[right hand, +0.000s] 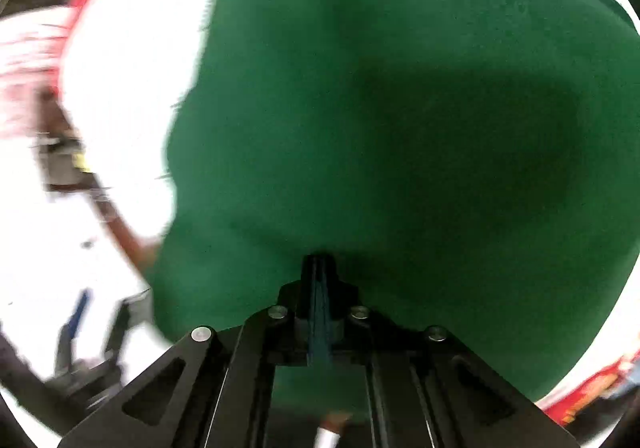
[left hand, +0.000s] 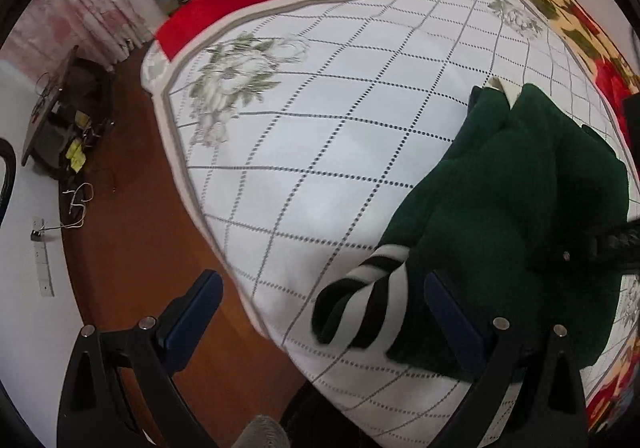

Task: Fold large clothes

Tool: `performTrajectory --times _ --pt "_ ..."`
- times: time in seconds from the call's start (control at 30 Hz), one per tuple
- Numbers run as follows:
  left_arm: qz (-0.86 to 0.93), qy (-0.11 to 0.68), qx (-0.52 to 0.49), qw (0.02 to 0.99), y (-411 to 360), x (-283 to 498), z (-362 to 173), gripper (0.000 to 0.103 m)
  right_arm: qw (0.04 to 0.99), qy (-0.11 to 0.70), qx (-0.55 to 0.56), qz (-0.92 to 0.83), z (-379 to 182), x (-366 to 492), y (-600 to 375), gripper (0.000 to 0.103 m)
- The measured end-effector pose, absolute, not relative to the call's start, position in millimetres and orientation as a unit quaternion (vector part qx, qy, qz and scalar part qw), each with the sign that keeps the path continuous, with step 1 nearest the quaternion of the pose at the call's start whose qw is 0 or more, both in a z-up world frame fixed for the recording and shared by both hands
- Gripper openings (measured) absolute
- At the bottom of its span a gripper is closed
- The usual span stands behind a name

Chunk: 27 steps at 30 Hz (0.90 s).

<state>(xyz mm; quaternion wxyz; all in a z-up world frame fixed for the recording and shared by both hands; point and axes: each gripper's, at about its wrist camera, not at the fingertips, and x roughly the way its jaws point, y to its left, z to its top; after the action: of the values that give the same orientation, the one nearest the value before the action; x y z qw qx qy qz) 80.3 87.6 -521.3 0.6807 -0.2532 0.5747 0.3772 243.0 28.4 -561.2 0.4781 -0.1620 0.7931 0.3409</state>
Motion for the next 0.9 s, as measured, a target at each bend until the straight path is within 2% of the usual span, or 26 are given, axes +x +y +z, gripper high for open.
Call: performTrajectory --times 0.07,0.17,0.2,0.3,0.37,0.4,0.43,0.5,0.6,0.67,0.8,0.87,0.9 --pt "0.384 0.576 -0.25 0.677 82.1 72.4 -518.4 0.103 0.458 0.796 -0.168 0.358 -565.7 225.3 28.1 0.003" --pt "0.389 0.585 -0.24 0.669 74.3 64.9 -523.3 0.103 0.483 0.779 -0.197 0.347 -614.7 206.8 35.0 0.001" --pt "0.388 0.59 -0.24 0.666 73.1 64.2 -525.5 0.103 0.493 0.777 -0.178 0.348 -628.1 216.2 36.1 0.0" --pt "0.381 0.595 -0.249 0.663 71.4 64.0 -525.4 0.103 0.442 0.828 -0.115 0.326 -637.0 240.2 31.7 0.0" --pt "0.369 0.589 -0.246 0.675 71.1 72.8 -518.3 0.103 0.445 0.812 -0.101 0.364 -613.0 254.7 16.9 0.007" --pt "0.363 0.582 -0.246 0.685 72.8 78.2 -513.6 0.103 0.464 0.799 -0.095 0.37 -598.8 263.7 4.0 0.024" --pt "0.356 0.574 -0.251 0.693 75.3 84.6 -509.6 0.103 0.486 0.785 -0.082 0.375 -581.7 275.8 -13.8 0.047" --pt "0.346 0.563 -0.278 0.698 83.1 93.5 -506.8 0.103 0.525 0.763 -0.035 0.375 -553.6 309.3 -55.4 0.072" --pt "0.345 0.533 -0.342 0.692 87.8 89.9 -506.1 0.103 0.599 0.727 0.037 0.333 -531.9 342.5 -131.9 0.074" --pt "0.339 0.519 -0.398 0.676 79.5 78.2 -517.9 0.103 0.629 0.714 0.076 0.298 -536.2 357.4 -186.9 0.074" --pt "0.322 0.53 -0.45 0.642 65.0 67.2 -548.7 0.101 0.611 0.736 0.099 0.275 -582.7 374.3 -251.6 0.074" --pt "0.318 0.523 -0.458 0.645 66.7 69.6 -554.7 0.101 0.573 0.752 0.127 0.299 -616.1 389.4 -247.1 0.074" --pt "0.318 0.524 -0.453 0.647 67.7 72.7 -554.0 0.101 0.556 0.757 0.141 0.313 -635.4 379.3 -237.9 0.078"
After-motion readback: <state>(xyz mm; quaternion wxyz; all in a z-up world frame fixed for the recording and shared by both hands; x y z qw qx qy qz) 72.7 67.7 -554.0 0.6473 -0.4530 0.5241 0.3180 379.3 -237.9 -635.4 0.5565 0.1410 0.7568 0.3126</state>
